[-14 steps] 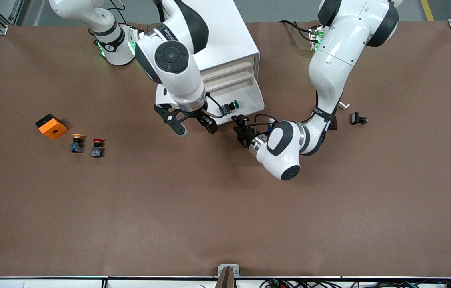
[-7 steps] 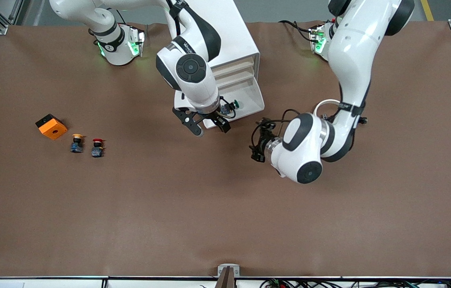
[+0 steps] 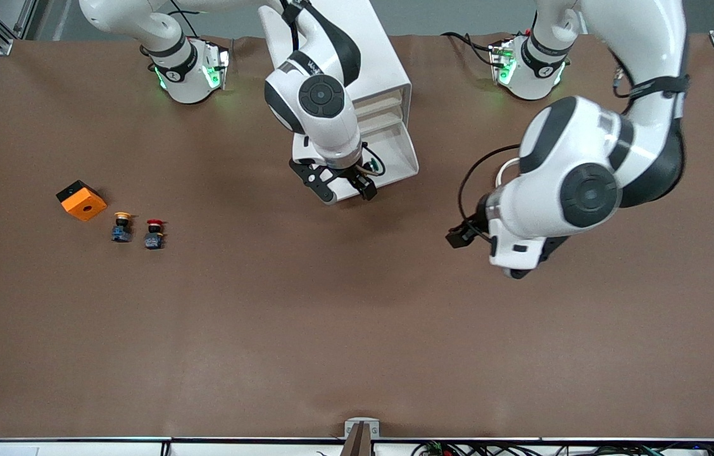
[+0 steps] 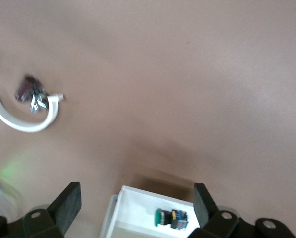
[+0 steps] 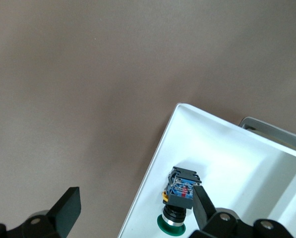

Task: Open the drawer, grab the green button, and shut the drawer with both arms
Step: 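Grasp the green button with the right gripper while the left gripper releases, then lift the green button out with the right gripper while the left gripper withdraws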

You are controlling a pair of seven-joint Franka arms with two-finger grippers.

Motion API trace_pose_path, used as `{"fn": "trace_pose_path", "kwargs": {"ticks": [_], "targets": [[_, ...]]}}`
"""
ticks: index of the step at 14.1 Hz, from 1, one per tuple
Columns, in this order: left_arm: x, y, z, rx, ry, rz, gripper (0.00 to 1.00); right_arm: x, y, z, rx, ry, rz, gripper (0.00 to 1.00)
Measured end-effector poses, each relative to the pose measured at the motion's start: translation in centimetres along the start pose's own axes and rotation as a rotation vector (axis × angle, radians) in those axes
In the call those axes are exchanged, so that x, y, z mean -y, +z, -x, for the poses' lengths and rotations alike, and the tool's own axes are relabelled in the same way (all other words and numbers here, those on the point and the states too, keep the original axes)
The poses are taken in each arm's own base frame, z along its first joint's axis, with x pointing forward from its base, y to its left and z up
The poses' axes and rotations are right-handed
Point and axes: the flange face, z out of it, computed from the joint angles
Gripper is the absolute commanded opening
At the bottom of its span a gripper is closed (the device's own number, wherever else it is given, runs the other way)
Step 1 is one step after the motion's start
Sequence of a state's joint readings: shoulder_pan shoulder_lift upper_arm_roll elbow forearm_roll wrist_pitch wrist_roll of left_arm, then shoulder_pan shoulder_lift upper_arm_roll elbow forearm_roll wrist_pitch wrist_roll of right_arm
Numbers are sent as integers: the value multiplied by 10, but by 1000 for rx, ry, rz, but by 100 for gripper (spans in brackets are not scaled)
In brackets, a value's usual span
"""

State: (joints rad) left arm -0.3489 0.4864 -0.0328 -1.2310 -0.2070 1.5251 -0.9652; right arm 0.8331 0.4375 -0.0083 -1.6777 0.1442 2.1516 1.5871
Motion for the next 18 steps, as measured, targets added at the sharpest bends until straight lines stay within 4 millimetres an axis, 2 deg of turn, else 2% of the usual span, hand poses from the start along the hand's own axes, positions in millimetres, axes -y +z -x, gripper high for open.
{"fn": "trace_pose_path", "kwargs": {"ticks": [2, 5, 9, 12, 15, 16, 17, 18], "targets": [[15, -13, -10, -64, 132, -34, 100, -5, 9, 5, -2, 10, 8, 100], [21, -18, -15, -172, 284, -132, 100, -9, 18, 8, -4, 26, 27, 100], [37, -44, -27, -225, 438, -128, 100, -16, 53, 30, -11, 1, 84, 100], [55, -60, -44, -248, 499, -111, 100, -20, 69, 44, -15, -19, 108, 100], [78, -69, -62, -249, 484, -105, 100, -23, 79, 52, -17, -32, 123, 100], [89, -71, -68, -246, 468, -104, 100, -24, 84, 54, -19, -36, 129, 92], [102, -73, -74, -248, 450, -100, 100, -25, 89, 57, -20, -40, 136, 66], [114, -76, -78, -257, 441, -93, 100, -26, 92, 58, -21, -43, 140, 54]]}}
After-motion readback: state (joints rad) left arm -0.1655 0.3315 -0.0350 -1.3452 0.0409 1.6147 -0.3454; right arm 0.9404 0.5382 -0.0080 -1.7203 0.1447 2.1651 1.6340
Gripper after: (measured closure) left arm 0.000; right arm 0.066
